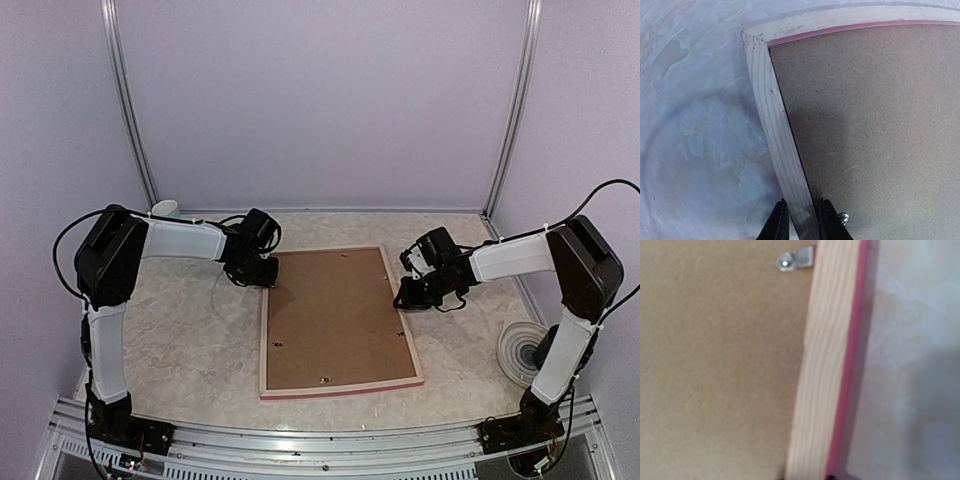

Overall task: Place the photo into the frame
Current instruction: Move the photo frame to the center of the board.

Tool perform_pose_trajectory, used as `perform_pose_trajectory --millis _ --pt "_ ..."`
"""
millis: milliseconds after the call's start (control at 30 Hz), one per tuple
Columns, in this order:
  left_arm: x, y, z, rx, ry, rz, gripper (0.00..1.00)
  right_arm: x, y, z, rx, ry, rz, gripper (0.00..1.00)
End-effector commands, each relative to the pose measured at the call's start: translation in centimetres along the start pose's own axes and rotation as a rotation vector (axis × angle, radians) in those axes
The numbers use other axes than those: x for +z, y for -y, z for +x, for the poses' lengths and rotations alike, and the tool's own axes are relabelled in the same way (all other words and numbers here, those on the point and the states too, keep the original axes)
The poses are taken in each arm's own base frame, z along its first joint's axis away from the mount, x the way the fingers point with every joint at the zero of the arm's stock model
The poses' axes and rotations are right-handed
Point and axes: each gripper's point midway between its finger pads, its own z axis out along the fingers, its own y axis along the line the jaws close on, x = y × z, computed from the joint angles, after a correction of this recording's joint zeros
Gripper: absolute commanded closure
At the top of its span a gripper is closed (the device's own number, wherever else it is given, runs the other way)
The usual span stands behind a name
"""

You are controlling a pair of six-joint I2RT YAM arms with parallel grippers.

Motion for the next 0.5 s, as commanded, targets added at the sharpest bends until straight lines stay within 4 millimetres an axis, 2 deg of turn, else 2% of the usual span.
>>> perform_pose_trajectory --millis 0,167,333,467 --pt "0.2 -1.2 4.3 0.080 -0.172 -0.021 0.81 1.2 2.0 3.7 -0.009 -0.135 0.060 0.90" --pt "0.0 -1.1 4.6 0.066 -0.163 0.005 0.86 0.5 1.7 2.7 -0.018 -0.106 0.061 0.85" --pt "0.0 0.2 5.1 0.038 -0.144 0.091 0.87 -0.1 1.3 2.0 -0.021 -0.090 0.056 0.65" --pt "-0.1 0.8 4.6 0.027 -0.113 0.125 0.87 -0.6 0.9 1.4 -0.023 -0.077 0.050 0.55"
